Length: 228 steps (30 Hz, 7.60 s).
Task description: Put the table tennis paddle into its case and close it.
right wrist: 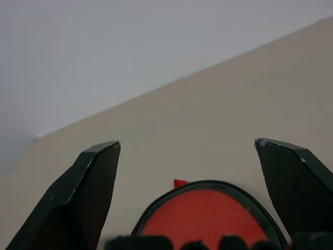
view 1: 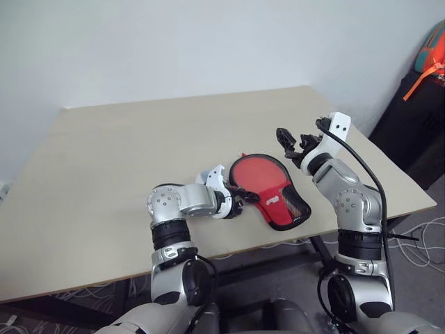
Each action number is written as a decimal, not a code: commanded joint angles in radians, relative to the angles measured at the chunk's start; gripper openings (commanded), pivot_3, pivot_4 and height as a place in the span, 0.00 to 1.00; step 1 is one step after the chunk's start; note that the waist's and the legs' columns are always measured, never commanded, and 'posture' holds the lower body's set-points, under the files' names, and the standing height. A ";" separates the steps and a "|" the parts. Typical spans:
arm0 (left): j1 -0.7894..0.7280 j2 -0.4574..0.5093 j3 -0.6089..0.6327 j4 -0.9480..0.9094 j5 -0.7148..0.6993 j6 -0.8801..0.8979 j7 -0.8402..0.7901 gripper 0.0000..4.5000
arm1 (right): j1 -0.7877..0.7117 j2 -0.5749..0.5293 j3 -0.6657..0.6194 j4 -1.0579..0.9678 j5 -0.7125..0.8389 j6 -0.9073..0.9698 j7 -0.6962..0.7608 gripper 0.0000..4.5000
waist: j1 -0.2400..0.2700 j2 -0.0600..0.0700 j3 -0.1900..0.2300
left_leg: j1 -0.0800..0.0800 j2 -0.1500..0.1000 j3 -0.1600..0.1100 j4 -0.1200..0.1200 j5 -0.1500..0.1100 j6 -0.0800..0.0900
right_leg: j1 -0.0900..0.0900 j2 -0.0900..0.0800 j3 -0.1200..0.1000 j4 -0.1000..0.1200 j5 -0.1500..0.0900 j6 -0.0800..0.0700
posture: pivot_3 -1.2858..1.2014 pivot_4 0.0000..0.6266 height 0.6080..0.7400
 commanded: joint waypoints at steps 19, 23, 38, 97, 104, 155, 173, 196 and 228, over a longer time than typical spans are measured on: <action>-0.084 -0.168 -0.100 0.147 0.048 -0.149 -0.101 0.84 | 0.111 -0.437 0.190 -0.049 -0.075 0.048 0.439 1.00 | 0.007 0.000 0.000 | 0.001 -0.002 -0.005 0.001 -0.001 0.002 | 0.005 -0.002 -0.004 -0.005 0.000 0.000 | 0.52 0.00 0.88; -0.089 -0.175 -0.116 0.203 0.048 -0.179 -0.117 0.84 | 0.108 -0.418 0.183 -0.046 -0.088 0.043 0.434 1.00 | 0.024 0.000 0.000 | 0.001 -0.002 -0.007 0.002 -0.001 0.002 | 0.007 -0.001 -0.004 -0.006 0.000 0.000 | 0.52 0.00 0.88; -0.089 -0.154 -0.269 0.276 0.108 -0.229 -0.283 0.84 | 0.276 -0.553 0.198 -0.097 -0.100 0.006 0.622 1.00 | 0.058 0.000 0.000 | 0.000 -0.004 -0.013 0.003 -0.002 0.007 | 0.011 -0.008 -0.008 -0.012 0.000 0.002 | 0.52 0.00 0.88; -0.154 -0.084 -0.269 0.356 0.079 -0.170 -0.441 0.00 | 0.187 -0.406 -0.012 -0.056 -0.075 -0.024 0.417 1.00 | 0.047 0.002 0.003 | -0.003 -0.020 -0.026 0.001 -0.003 0.015 | 0.020 -0.031 -0.028 -0.014 -0.002 0.012 | 0.52 0.00 0.88; -0.127 -0.016 -0.250 0.301 -0.015 0.009 -0.307 0.00 | 0.169 -0.392 -0.001 -0.027 -0.083 -0.036 0.403 1.00 | 0.048 0.003 0.004 | -0.006 -0.021 -0.026 0.001 -0.002 0.018 | 0.018 -0.030 -0.028 -0.013 -0.005 0.017 | 0.52 0.00 0.88; 0.089 0.539 -0.724 -0.030 -0.978 -0.121 -0.138 0.75 | 0.166 -0.383 0.106 -0.047 -0.118 -0.003 0.471 1.00 | 0.046 0.004 0.004 | -0.016 -0.030 -0.021 0.005 0.008 0.015 | 0.006 -0.029 -0.020 -0.007 0.000 0.015 | 0.52 0.00 0.88; -0.157 0.837 -0.833 -0.021 -0.056 -0.497 -0.959 0.76 | 0.245 -0.321 0.237 -0.123 -0.080 0.075 0.538 0.29 | 0.047 0.004 0.003 | -0.016 -0.030 -0.016 -0.004 0.011 0.011 | 0.002 -0.029 -0.019 -0.010 0.002 0.014 | 0.52 0.00 0.88; -0.109 0.658 -0.946 0.126 0.554 -0.806 -1.495 0.99 | 0.271 -0.248 0.298 -0.033 -0.162 0.084 0.446 0.05 | 0.041 0.004 0.004 | -0.017 -0.020 -0.017 0.000 0.009 0.015 | 0.001 -0.028 -0.019 -0.010 0.003 0.014 | 0.52 0.00 0.88; -0.440 0.365 -0.827 0.872 0.963 -1.255 -1.217 0.32 | 0.300 -0.295 0.416 -0.024 -0.253 0.162 0.442 0.05 | 0.049 0.001 0.001 | -0.016 -0.020 -0.023 0.011 0.006 0.024 | 0.007 -0.033 -0.027 -0.007 0.005 0.013 | 0.52 0.00 0.88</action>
